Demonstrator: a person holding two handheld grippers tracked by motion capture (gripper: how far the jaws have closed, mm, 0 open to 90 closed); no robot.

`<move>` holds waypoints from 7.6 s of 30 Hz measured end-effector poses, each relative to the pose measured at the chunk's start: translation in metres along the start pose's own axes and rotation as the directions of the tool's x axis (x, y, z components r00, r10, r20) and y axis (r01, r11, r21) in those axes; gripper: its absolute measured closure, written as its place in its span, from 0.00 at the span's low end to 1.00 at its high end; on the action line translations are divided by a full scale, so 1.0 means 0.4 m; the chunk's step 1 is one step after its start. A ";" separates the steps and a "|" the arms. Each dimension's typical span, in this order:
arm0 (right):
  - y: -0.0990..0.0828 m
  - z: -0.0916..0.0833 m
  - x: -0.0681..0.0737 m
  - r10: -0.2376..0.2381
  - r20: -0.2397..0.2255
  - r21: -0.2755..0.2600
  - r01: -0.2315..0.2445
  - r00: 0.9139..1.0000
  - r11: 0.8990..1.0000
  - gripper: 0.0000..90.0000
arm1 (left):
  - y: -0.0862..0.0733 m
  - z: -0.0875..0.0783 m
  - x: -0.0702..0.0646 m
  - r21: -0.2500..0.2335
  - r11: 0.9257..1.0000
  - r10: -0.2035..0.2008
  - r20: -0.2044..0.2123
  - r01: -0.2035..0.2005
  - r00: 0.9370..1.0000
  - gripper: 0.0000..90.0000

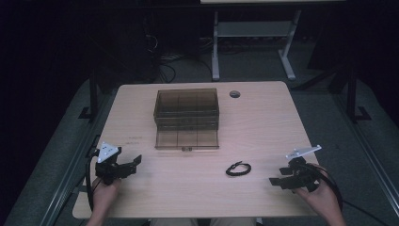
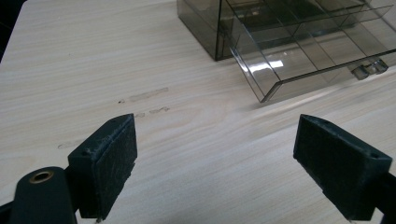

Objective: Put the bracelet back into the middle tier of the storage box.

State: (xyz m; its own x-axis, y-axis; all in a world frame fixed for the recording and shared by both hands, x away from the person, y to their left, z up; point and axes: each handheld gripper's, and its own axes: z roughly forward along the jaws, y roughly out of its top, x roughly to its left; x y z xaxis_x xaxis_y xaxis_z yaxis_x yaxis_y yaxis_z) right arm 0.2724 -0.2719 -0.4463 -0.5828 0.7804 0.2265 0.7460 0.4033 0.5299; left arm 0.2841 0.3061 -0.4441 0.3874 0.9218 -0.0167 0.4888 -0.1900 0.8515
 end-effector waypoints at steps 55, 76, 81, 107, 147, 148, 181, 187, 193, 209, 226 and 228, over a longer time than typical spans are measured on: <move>0.189 0.061 0.157 -0.280 -0.068 0.124 0.286 0.958 0.950 0.34 | 0.002 0.001 -0.011 0.004 1.000 0.023 0.016 -0.023 1.000 0.15; 0.244 0.140 0.171 -0.321 -0.072 0.200 0.329 0.944 0.923 0.31 | 0.002 0.002 -0.013 0.000 1.000 0.018 0.022 -0.018 1.000 0.15; 0.250 0.168 0.166 -0.332 -0.059 0.233 0.337 0.941 0.912 0.31 | 0.002 0.001 -0.012 0.002 1.000 0.020 0.023 -0.020 1.000 0.15; 0.243 0.195 0.176 -0.351 -0.047 0.299 0.349 0.935 0.888 0.52 | 0.003 -0.001 -0.013 -0.007 1.000 0.017 0.020 -0.017 1.000 0.15; 0.251 0.169 0.211 -0.352 -0.006 0.321 0.335 0.936 0.886 0.89 | 0.004 -0.005 -0.012 -0.013 1.000 0.021 0.012 -0.021 1.000 0.15; 0.252 0.168 0.212 -0.353 -0.006 0.321 0.336 0.936 0.886 0.89 | 0.004 -0.005 -0.012 -0.014 1.000 0.017 0.012 -0.017 1.000 0.15; 0.355 0.105 0.244 -0.350 -0.043 0.227 0.350 0.936 0.909 0.89 | 0.003 -0.004 -0.011 -0.017 1.000 0.007 0.013 -0.007 1.000 0.15; 0.386 0.101 0.256 -0.357 -0.047 0.218 0.358 0.933 0.908 0.89 | 0.002 -0.004 -0.010 -0.018 1.000 0.004 0.014 -0.004 1.000 0.15; 0.404 0.103 0.263 -0.366 -0.050 0.217 0.367 0.929 0.904 0.89 | 0.003 -0.005 -0.010 -0.017 1.000 0.006 0.016 -0.005 1.000 0.15; 0.460 0.106 0.284 -0.378 -0.051 0.203 0.380 0.924 0.902 0.89 | 0.004 -0.007 -0.010 -0.020 1.000 0.005 0.016 -0.004 1.000 0.15; 0.507 0.119 0.309 -0.382 -0.071 0.179 0.388 0.922 0.904 0.89 | 0.006 -0.010 -0.008 -0.027 1.000 -0.002 0.017 0.003 1.000 0.15; 0.510 0.121 0.309 -0.385 -0.073 0.180 0.392 0.920 0.902 0.89 | 0.005 -0.009 -0.009 -0.030 1.000 -0.004 0.018 0.005 1.000 0.15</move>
State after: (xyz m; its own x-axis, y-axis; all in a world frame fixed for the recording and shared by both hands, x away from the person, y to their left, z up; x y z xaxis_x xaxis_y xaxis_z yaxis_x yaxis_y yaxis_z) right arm 0.3681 -0.0698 -0.3499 -0.8472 0.5274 0.0639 0.5022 0.7558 0.4202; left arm 0.2808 0.3037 -0.4403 0.3994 0.9163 -0.0299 0.4671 -0.1753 0.8667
